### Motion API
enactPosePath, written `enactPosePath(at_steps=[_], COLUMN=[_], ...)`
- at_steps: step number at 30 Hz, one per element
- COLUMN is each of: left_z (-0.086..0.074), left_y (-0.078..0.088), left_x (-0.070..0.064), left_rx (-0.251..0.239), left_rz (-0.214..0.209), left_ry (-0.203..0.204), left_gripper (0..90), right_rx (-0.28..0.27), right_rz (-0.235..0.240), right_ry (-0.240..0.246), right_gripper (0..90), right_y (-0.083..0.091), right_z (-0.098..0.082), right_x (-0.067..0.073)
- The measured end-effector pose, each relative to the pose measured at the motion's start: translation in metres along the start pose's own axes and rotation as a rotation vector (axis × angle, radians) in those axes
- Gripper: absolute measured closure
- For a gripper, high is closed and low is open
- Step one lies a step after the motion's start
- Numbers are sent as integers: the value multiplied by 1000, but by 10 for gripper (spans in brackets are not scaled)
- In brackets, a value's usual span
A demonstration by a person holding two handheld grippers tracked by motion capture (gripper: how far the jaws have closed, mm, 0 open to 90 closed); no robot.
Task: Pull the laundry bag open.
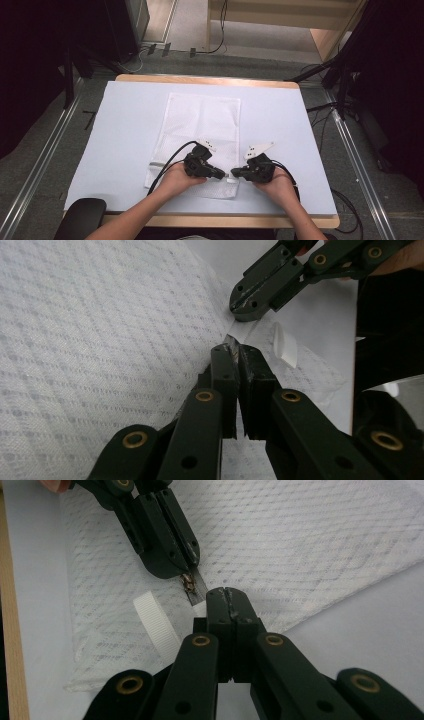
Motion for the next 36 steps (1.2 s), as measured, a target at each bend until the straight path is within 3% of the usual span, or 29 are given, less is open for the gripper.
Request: enactPosePath(at_steps=[17,32,36], left_z=[0,-8,-11], left_y=[3,31,38], left_x=[0,14,16], left_rx=[20,33,41], left_rz=[3,20,27], left_ry=[3,33,24], left_gripper=[880,880,880], right_rx=[-17,-15,-16], right_rz=[5,5,12], right_ry=[17,29,27], right_gripper=[900,900,900], right_y=[0,0,0], right_z=[-1,-1,0], right_x=[0,0,0])
Point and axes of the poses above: each handheld gripper's, and its own axes: y roughly backward along the jaws, z roughly out of its top, x roughly to its left, the point moved 10 cm from there along -y, roughly forward along the jaws, and after that the axes turned 5 degrees about -x, right-handed, at the moved point
